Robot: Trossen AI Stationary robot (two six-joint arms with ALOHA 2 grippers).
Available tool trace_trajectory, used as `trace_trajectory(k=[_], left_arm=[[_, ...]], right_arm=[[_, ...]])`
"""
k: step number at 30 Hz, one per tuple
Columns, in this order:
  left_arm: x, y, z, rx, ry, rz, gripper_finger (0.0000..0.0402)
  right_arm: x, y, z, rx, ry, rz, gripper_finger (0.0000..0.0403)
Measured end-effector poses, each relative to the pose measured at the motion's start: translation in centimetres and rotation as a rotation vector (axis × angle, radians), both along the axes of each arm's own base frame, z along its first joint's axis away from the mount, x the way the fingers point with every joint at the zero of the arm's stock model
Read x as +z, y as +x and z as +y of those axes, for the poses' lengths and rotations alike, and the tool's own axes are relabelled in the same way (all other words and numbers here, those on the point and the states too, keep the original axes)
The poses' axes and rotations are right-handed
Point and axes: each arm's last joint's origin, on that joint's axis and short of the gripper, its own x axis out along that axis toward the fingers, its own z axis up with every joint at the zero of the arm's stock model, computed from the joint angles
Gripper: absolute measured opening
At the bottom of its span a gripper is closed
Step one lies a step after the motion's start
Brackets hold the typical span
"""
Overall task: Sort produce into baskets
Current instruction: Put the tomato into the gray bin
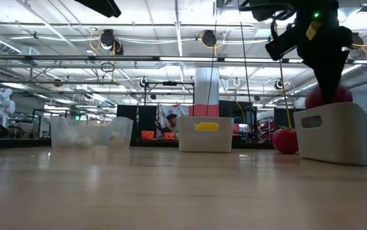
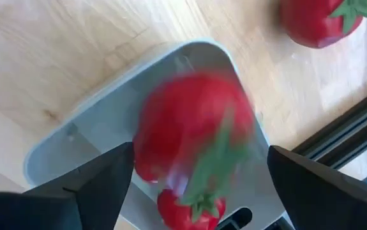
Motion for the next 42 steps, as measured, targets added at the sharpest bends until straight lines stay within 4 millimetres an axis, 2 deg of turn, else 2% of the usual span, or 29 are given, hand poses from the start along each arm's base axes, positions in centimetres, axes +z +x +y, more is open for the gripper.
trace_trajectory(k=[6,10,19,25,28,32,36,42], left_arm=[[0.1,0.1,-0.1,-0.001,-0.011,-0.011,0.0303],[0.1,0.1,-0.1,-0.001,-0.011,-0.011,0.0303],[0.0,0.1,-0.2,-0.021,-0.049,0.007,0.0303],[0.1,0.4,-0.3,-0.032,-0.091,-0.008,0.0303],[0.0,0.8,0.0,-0.074,-0.126,0.049,0.0303],[0.1,1.5,1.2,-0.109,-0.124,0.099,0.0303],[1.3,1.7,3.7,-0.096,-0.079,0.108,0.0303],[3.8,-0.6,7.0,-0.013,-0.067,0.094,0.0303]], right_arm=[[0.0,-0.1,-0.1,0.033,0.0,0.021,0.0352],[0.1,-0.1,-1.1,0.009,-0.034,0.025,0.0352],[0.2,0.4,-4.4,-0.013,-0.032,0.0,0.0352],[1.2,0.7,-7.0,-0.012,-0.044,-0.162,0.0352],[1.9,0.5,-8.8,-0.024,-0.037,-0.231,0.0352],[2.6,-0.4,-11.6,-0.063,-0.041,-0.266,0.0352],[3.0,-1.4,-14.0,-0.093,-0.062,-0.291,0.0352],[1.2,-2.5,-16.8,-0.137,-0.005,-0.359,0.0352]])
